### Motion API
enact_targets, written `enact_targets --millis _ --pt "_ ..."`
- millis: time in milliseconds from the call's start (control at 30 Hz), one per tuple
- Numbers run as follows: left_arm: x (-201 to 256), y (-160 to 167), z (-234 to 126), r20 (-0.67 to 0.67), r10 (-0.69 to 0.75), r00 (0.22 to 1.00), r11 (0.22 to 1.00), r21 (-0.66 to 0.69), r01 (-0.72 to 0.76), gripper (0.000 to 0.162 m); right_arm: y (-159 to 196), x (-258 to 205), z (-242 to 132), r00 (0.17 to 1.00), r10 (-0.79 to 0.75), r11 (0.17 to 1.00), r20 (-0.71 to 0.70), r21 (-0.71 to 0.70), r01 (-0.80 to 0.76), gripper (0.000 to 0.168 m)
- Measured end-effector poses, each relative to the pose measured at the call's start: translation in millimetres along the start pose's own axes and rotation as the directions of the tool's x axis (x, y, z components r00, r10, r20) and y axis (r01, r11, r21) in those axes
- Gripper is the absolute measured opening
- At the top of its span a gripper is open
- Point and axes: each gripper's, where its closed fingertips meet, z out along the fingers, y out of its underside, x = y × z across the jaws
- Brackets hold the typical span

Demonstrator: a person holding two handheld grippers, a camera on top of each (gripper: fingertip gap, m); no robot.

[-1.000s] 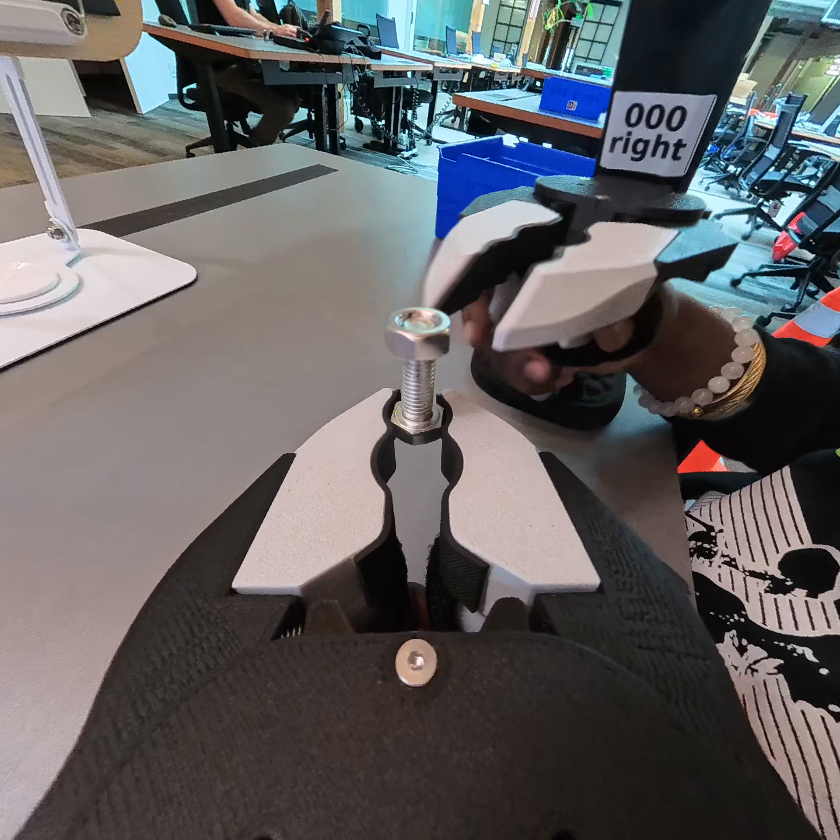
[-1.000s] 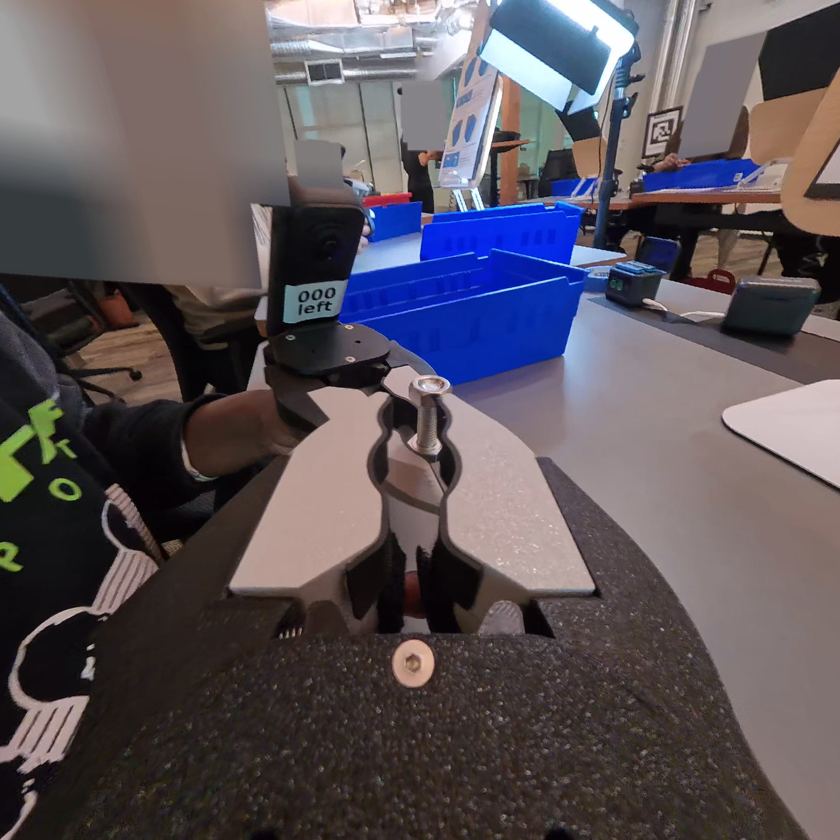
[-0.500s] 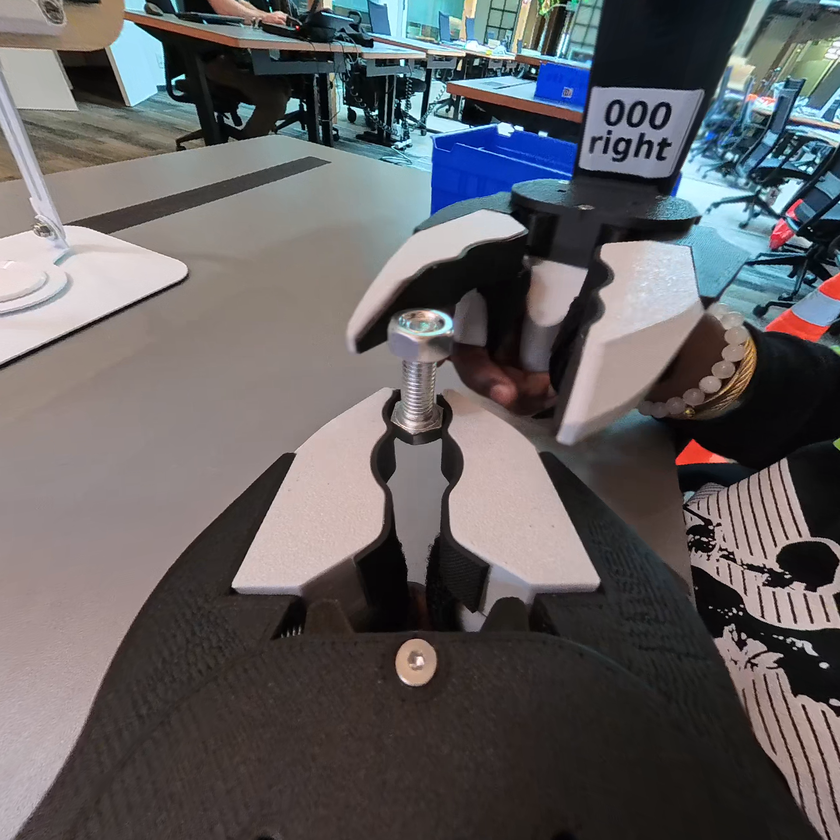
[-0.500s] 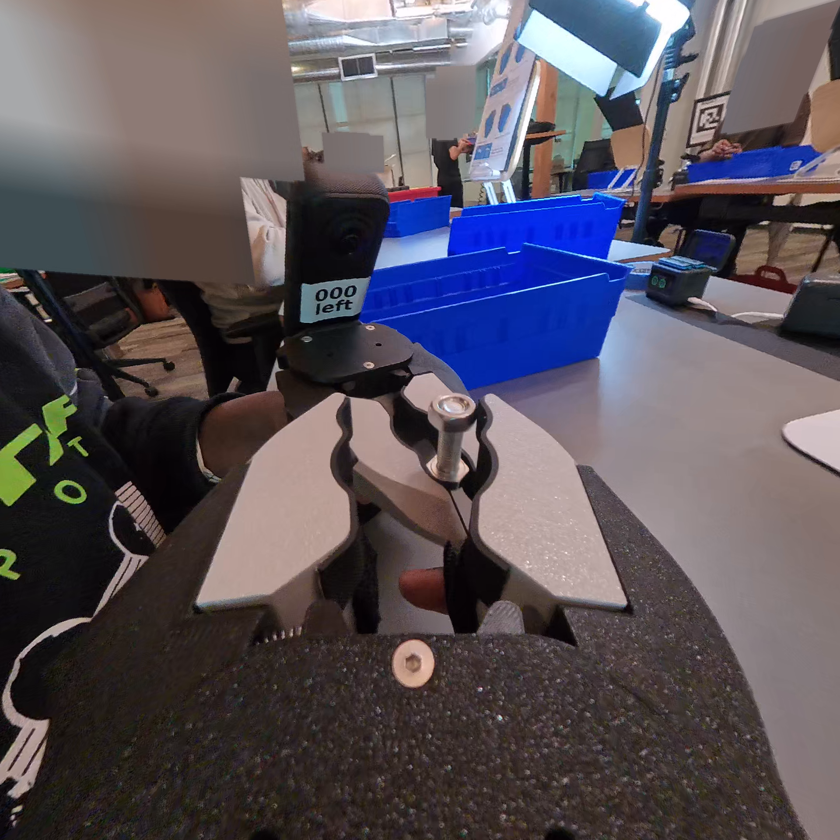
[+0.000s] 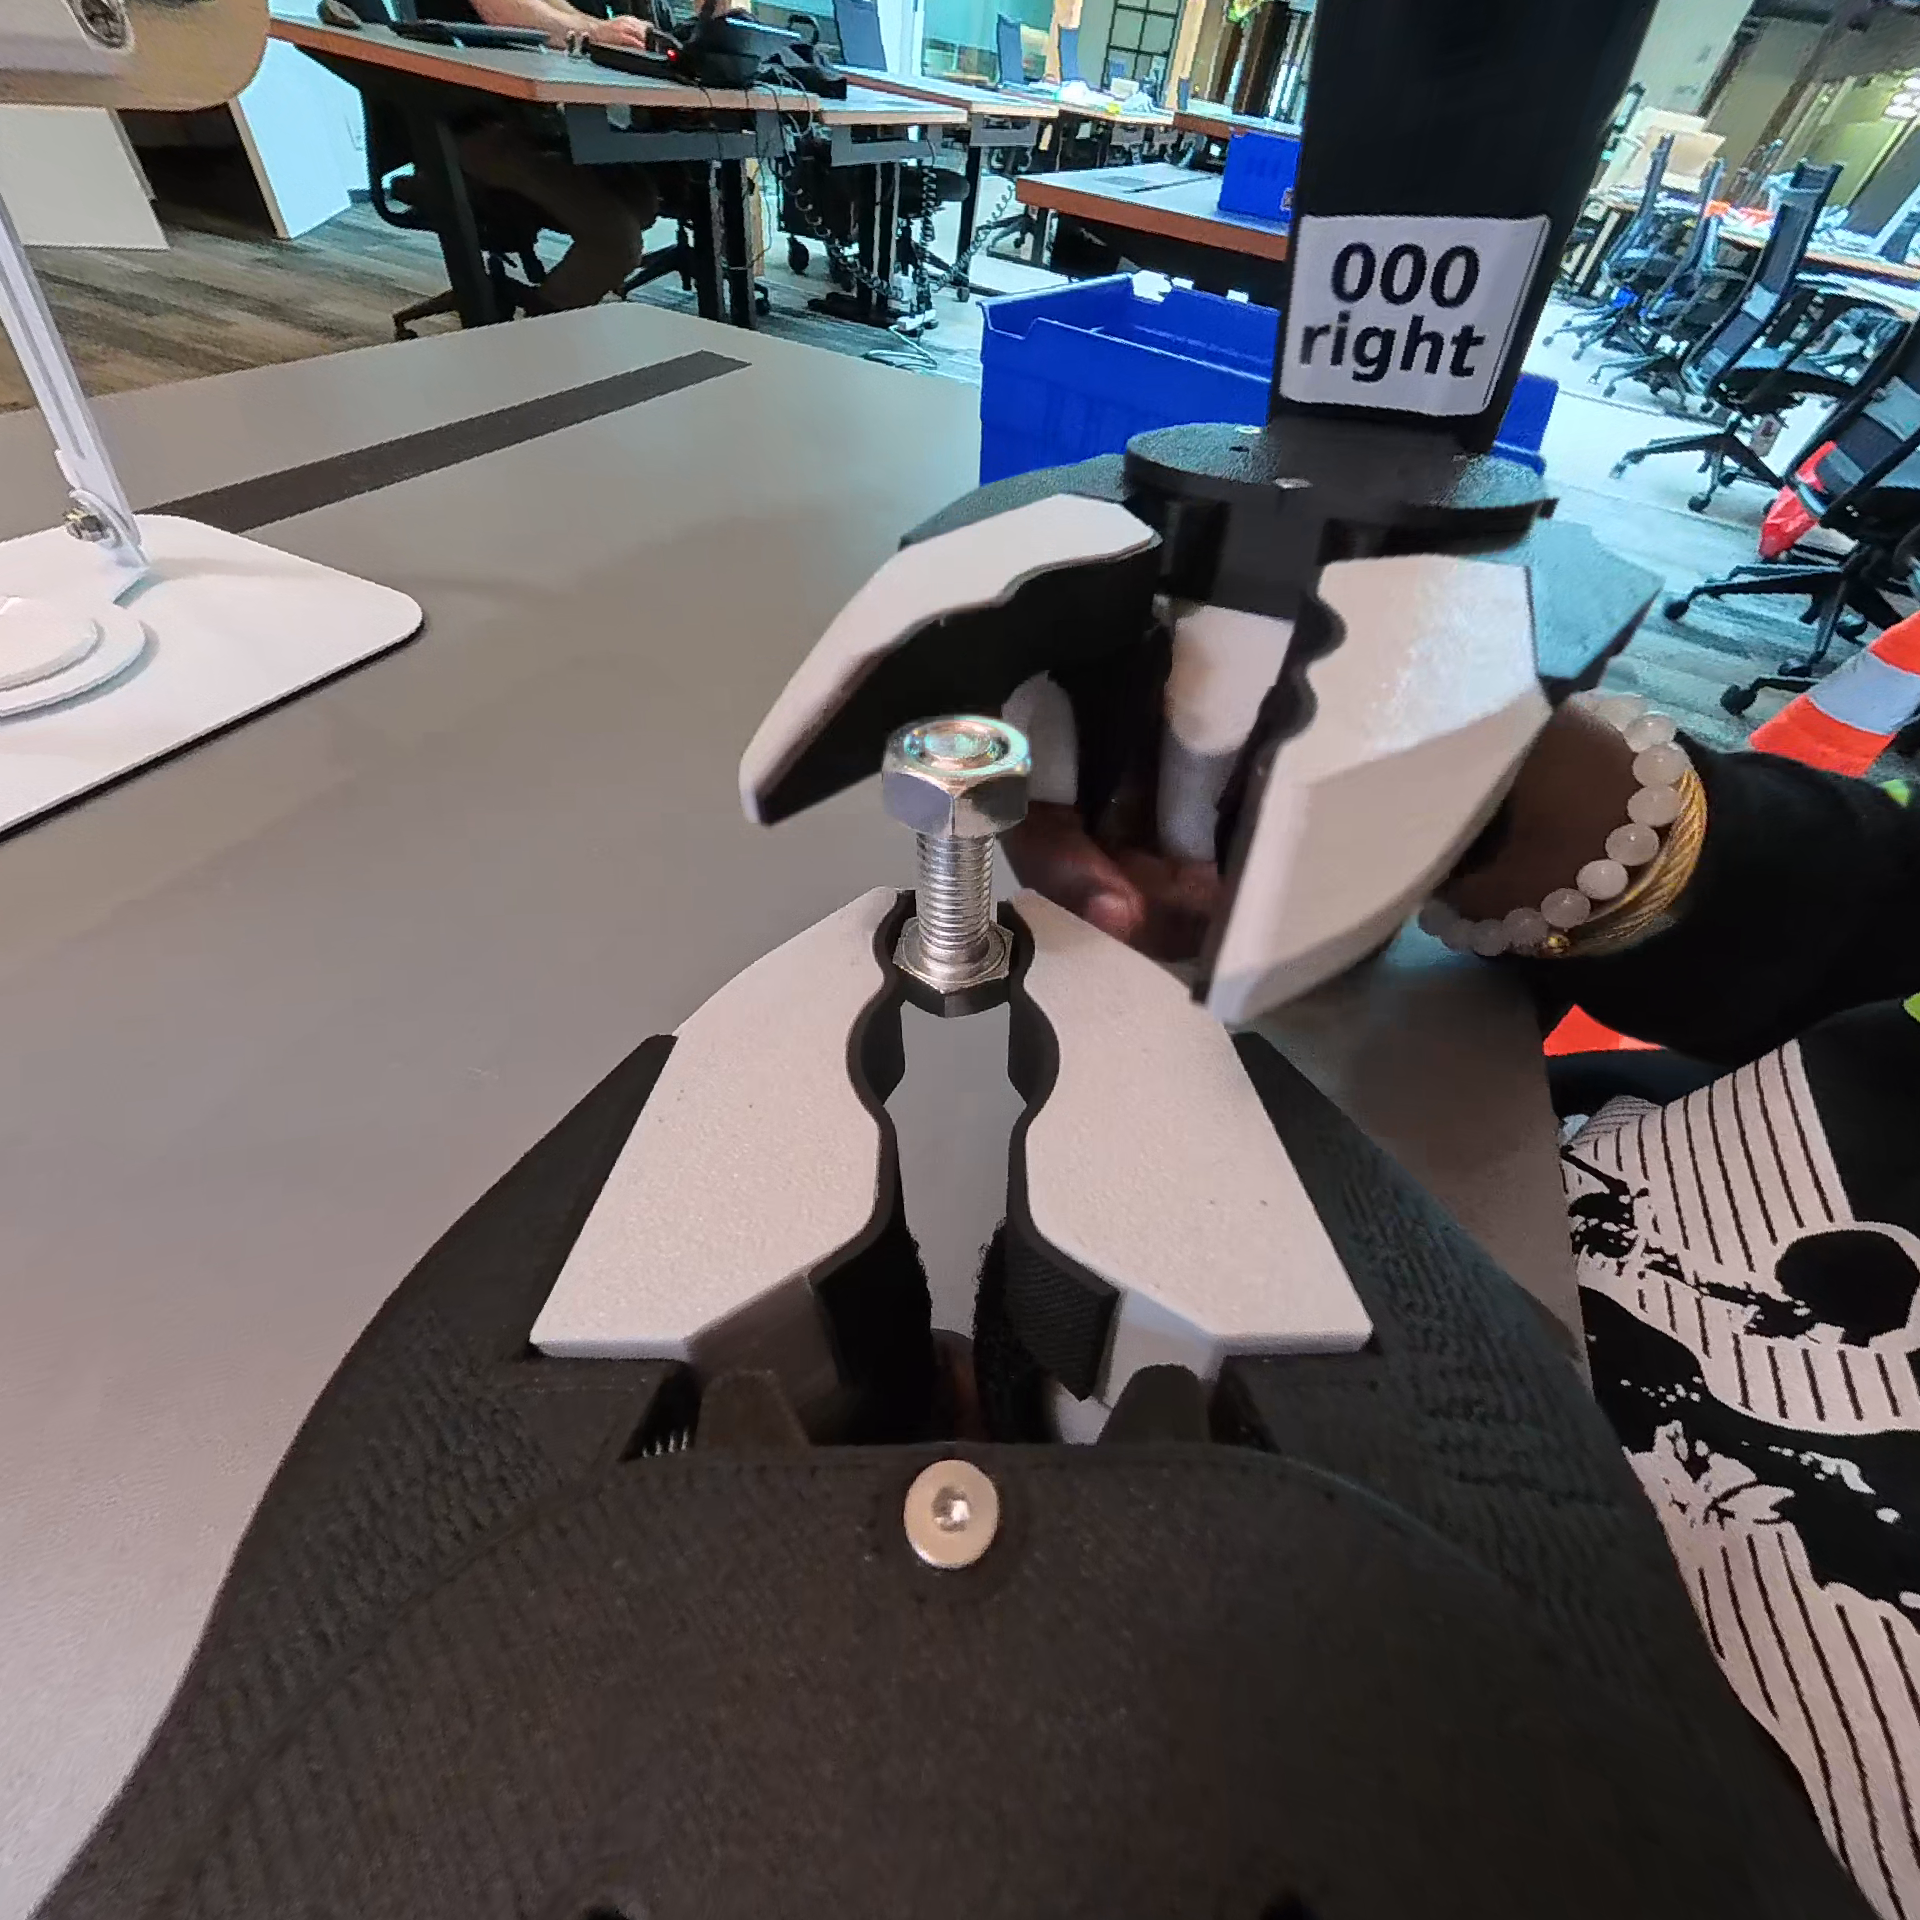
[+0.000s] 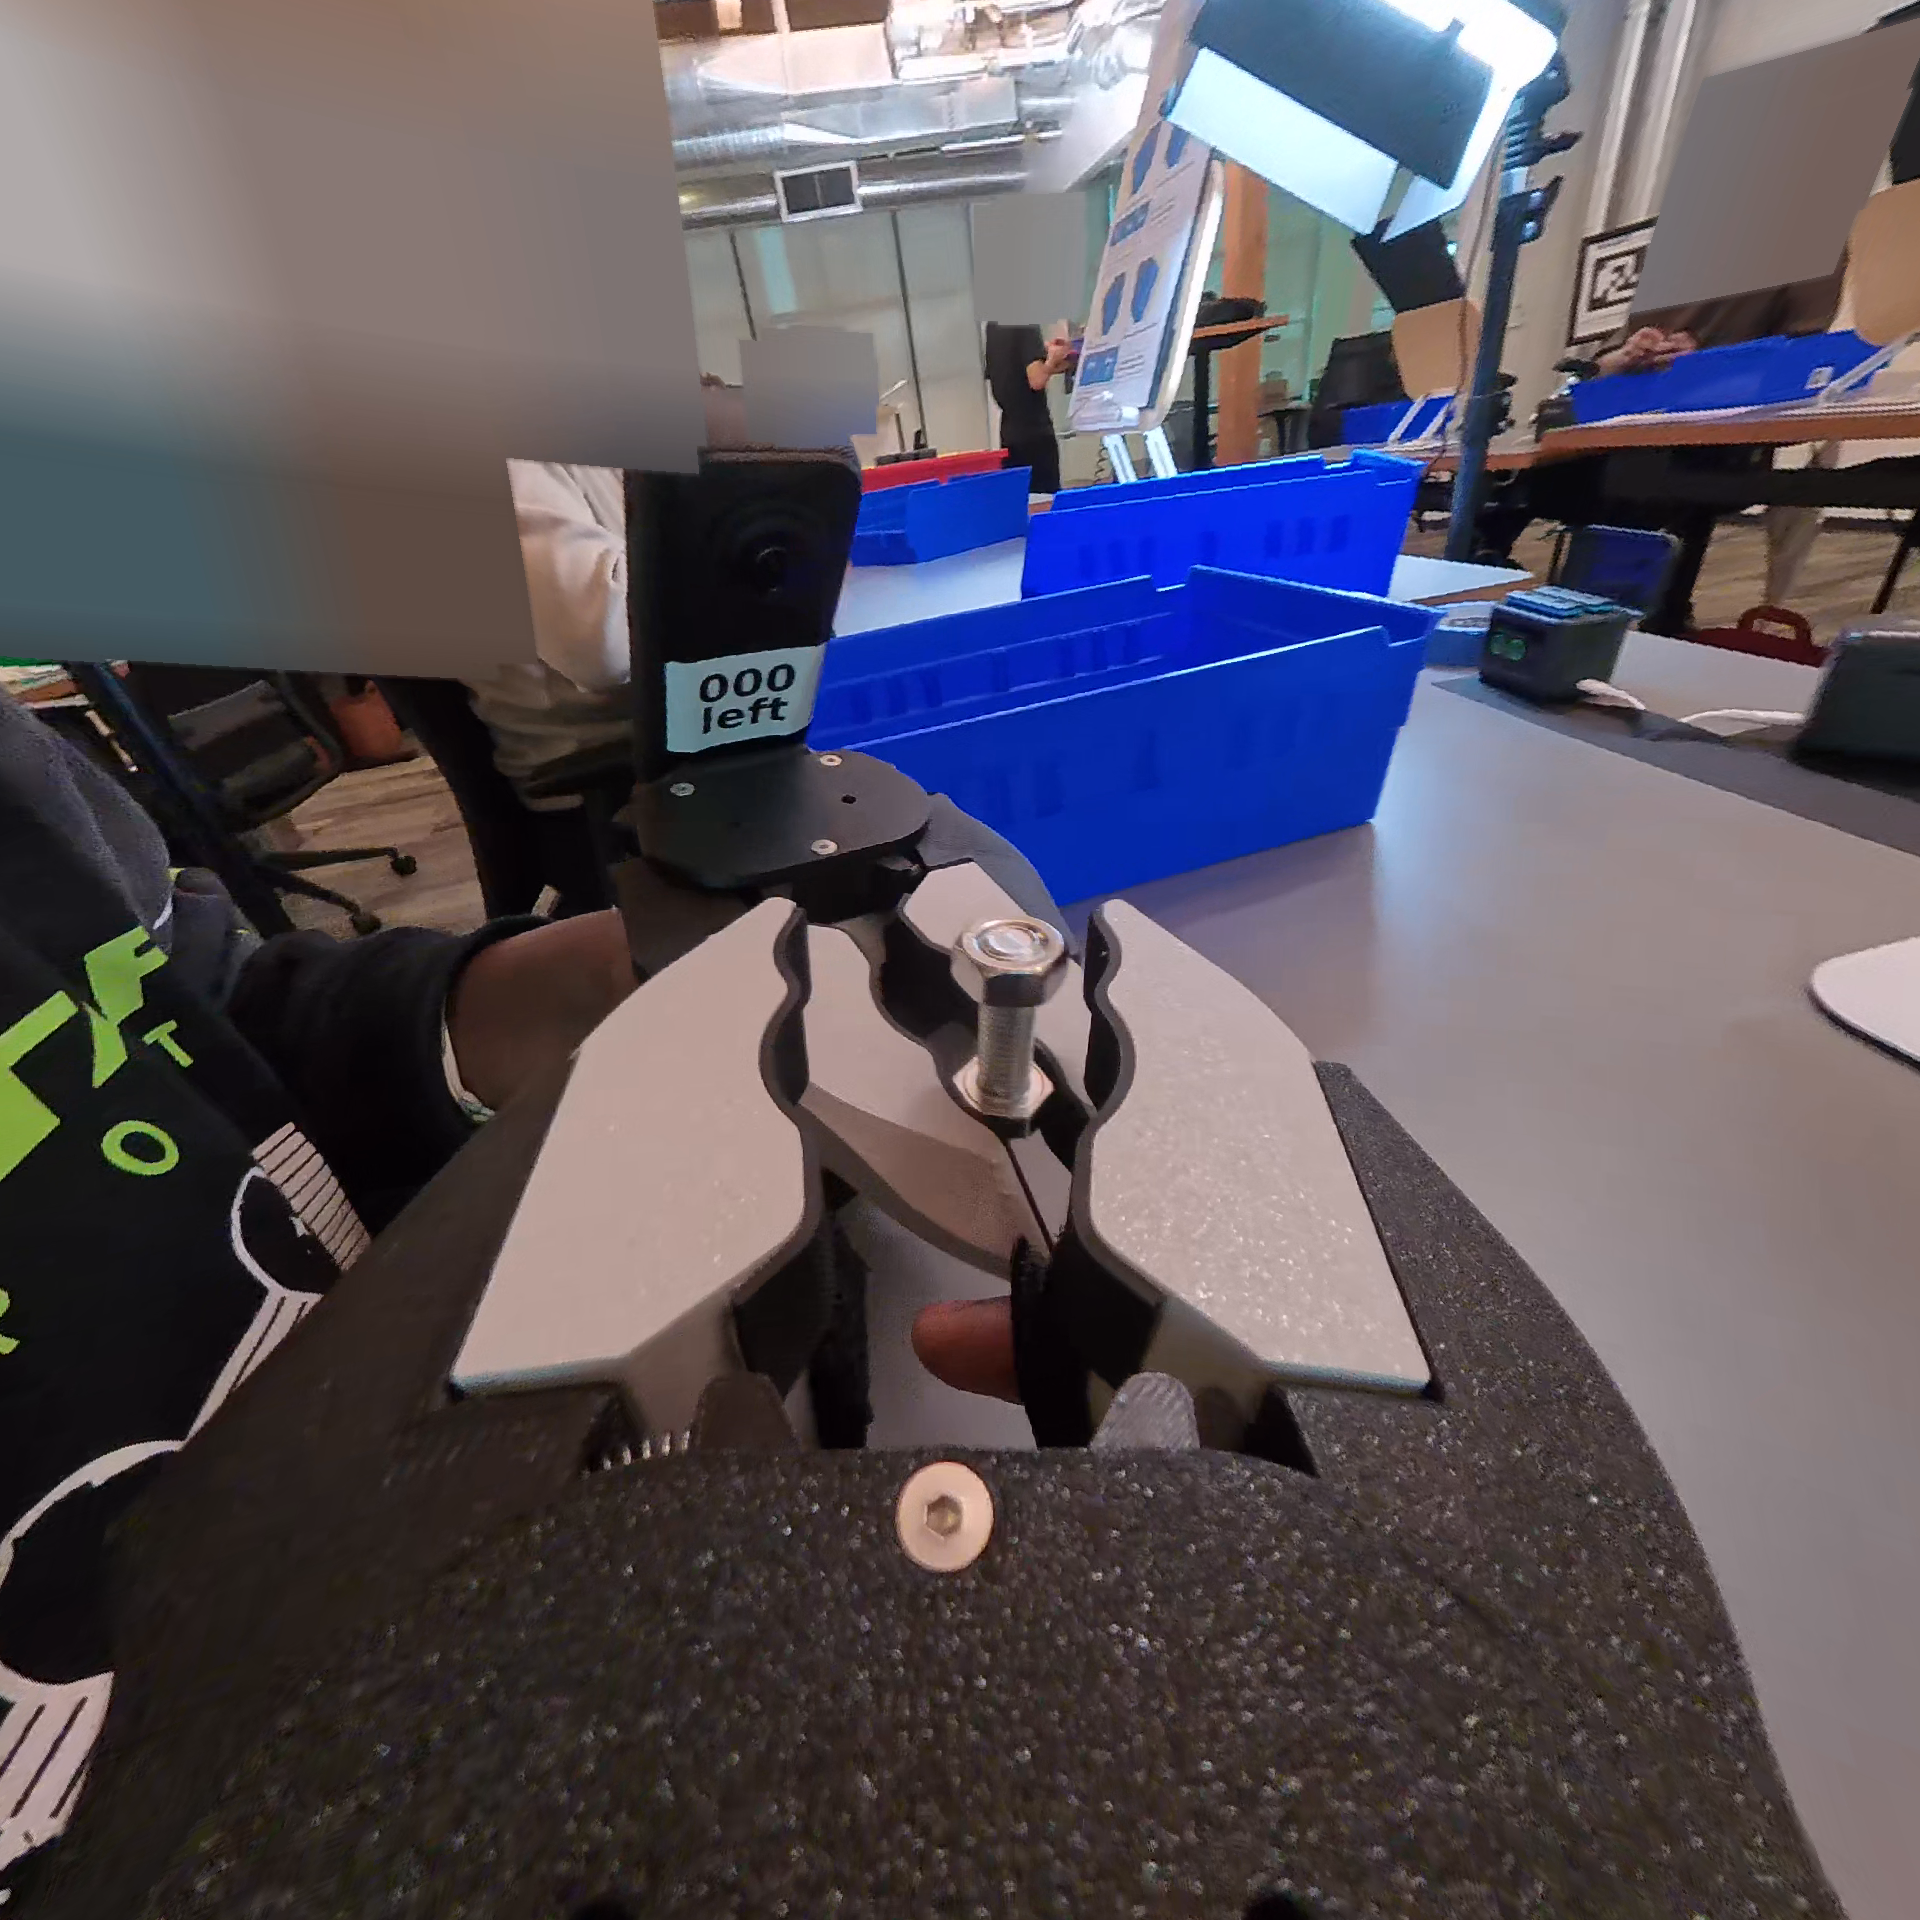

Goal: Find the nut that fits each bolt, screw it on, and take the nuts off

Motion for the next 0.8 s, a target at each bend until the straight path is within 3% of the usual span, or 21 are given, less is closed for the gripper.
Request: enact_targets --millis 167,267,367,533,667,800 --pt "-2 -1 -1 0.008 -0.009 1.000 1.000 0.011 0.009 0.015 0 1 -12 1.000 -0.009 1.000 -0.027 -0.017 0.008 0.044" --pt "-3 -2 -1 0.011 -0.016 1.000 1.000 0.014 0.016 0.015 -5 2 -29 1.000 0.002 1.000 -0.029 0.012 -0.002 0.015" --pt "-2 -1 -1 0.009 -0.009 1.000 1.000 0.009 0.009 0.015 -10 9 -33 0.998 0.021 0.999 -0.054 0.050 -0.018 0.016" --pt "-1 -1 0 0.002 -0.001 1.000 1.000 0.003 0.001 0.015 -2 12 -11 0.999 0.020 1.000 -0.049 0.021 -0.019 0.044" --pt "0 0 1 -0.001 0.003 1.000 1.000 -0.004 -0.003 0.015 4 1 3 1.000 0.020 1.000 0.014 -0.019 -0.020 0.046" --pt "-1 -1 0 0.005 -0.006 1.000 1.000 0.007 0.006 0.015 3 3 -8 1.000 0.007 1.000 -0.018 -0.030 -0.008 0.039"
